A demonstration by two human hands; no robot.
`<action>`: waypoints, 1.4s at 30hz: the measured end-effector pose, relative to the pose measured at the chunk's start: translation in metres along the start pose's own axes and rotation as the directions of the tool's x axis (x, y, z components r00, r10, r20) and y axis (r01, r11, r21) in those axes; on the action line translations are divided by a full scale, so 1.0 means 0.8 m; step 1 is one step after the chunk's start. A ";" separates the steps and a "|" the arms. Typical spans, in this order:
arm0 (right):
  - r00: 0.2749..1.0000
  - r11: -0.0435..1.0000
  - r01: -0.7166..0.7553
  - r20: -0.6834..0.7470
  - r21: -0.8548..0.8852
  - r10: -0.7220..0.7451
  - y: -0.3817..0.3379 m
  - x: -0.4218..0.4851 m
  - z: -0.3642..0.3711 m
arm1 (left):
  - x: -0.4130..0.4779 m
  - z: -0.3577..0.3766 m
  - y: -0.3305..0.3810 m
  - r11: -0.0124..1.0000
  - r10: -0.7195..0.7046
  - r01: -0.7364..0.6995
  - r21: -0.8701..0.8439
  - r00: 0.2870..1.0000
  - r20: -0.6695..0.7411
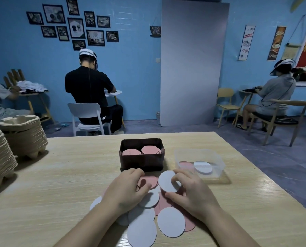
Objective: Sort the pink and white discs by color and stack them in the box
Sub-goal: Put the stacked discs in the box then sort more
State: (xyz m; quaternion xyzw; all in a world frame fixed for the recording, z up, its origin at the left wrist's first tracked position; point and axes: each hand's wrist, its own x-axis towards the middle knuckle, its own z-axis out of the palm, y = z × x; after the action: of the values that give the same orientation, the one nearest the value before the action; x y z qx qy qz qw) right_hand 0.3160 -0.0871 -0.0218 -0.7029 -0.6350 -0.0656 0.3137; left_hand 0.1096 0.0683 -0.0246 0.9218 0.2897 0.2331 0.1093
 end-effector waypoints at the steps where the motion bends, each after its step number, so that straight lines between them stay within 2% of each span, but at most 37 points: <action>1: 1.000 1.000 0.004 0.000 0.004 -0.004 -0.001 -0.002 0.002 | 0.002 0.003 0.001 1.000 -0.009 0.009 0.009 1.000 0.005; 7: 0.999 0.999 0.035 0.041 0.033 -0.036 -0.002 -0.005 0.004 | 0.008 0.015 0.002 1.000 -0.006 0.005 -0.022 1.000 -0.029; 13: 0.999 0.999 0.008 0.046 0.049 -0.010 -0.004 -0.005 0.004 | 0.000 0.003 -0.001 0.995 -0.007 -0.002 -0.099 0.996 -0.085; 19: 0.999 0.999 -0.004 0.044 0.045 0.002 -0.007 -0.004 -0.001 | -0.028 -0.021 -0.013 0.990 0.097 -0.111 -0.084 0.984 -0.148; 26: 0.987 0.997 0.078 0.135 0.025 -0.081 -0.048 0.010 0.010 | -0.056 -0.030 -0.032 0.964 0.258 -0.265 -0.016 0.951 -0.168; 35: 0.967 0.967 0.240 0.069 0.081 -0.246 -0.072 0.011 0.037 | -0.052 -0.028 -0.023 0.919 0.395 -0.392 0.050 0.906 -0.154; 42: 0.982 0.974 0.187 -0.022 0.127 -0.186 -0.060 -0.001 0.032 | -0.058 -0.025 -0.029 0.946 0.307 -0.319 -0.058 0.939 -0.153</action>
State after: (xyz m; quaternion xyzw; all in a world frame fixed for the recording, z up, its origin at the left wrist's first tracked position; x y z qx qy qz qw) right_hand 0.2635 -0.0746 -0.0251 -0.6182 -0.6995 -0.0572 0.3539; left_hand 0.0547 0.0610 -0.0322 0.9320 0.1367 0.3240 0.0877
